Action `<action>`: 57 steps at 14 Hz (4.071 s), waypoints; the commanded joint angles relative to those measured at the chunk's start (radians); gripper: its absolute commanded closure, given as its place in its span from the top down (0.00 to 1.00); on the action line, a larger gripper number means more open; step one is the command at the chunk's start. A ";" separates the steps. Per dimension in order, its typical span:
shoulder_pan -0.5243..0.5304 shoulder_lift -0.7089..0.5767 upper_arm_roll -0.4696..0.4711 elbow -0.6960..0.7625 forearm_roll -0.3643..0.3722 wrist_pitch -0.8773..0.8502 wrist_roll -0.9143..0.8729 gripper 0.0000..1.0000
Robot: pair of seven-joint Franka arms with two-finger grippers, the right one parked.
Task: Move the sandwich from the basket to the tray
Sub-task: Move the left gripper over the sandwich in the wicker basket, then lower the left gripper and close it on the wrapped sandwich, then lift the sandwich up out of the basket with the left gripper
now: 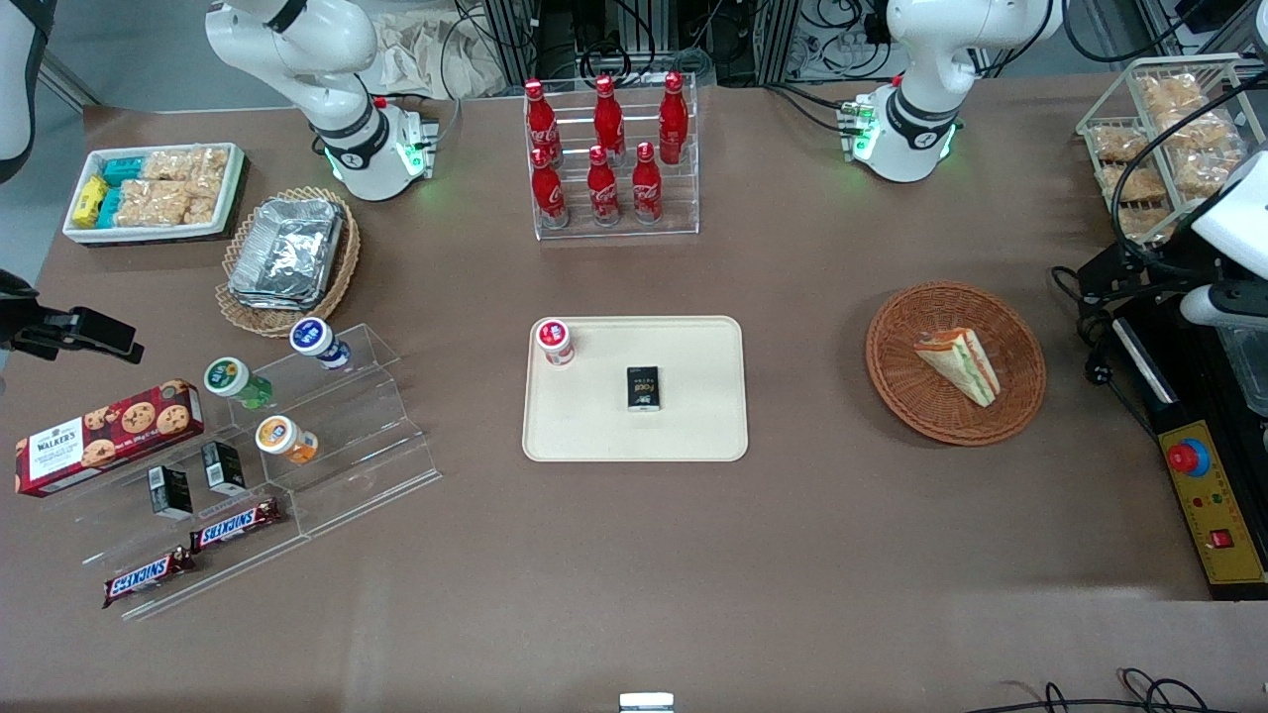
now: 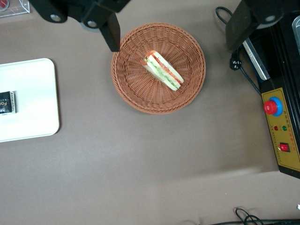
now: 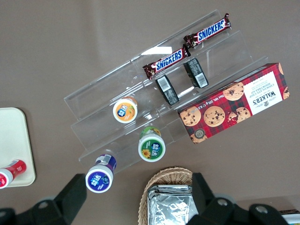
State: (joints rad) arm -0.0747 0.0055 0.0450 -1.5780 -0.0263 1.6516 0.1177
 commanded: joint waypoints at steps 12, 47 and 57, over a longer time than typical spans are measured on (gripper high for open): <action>0.002 -0.122 0.021 -0.475 0.000 0.274 -0.625 1.00; 0.001 0.005 0.021 -0.695 0.049 0.586 -0.878 0.00; -0.033 0.039 -0.164 0.018 0.004 -0.073 -0.644 0.00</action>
State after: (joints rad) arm -0.0968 -0.0018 -0.0393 -1.6712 -0.0014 1.6165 -0.5131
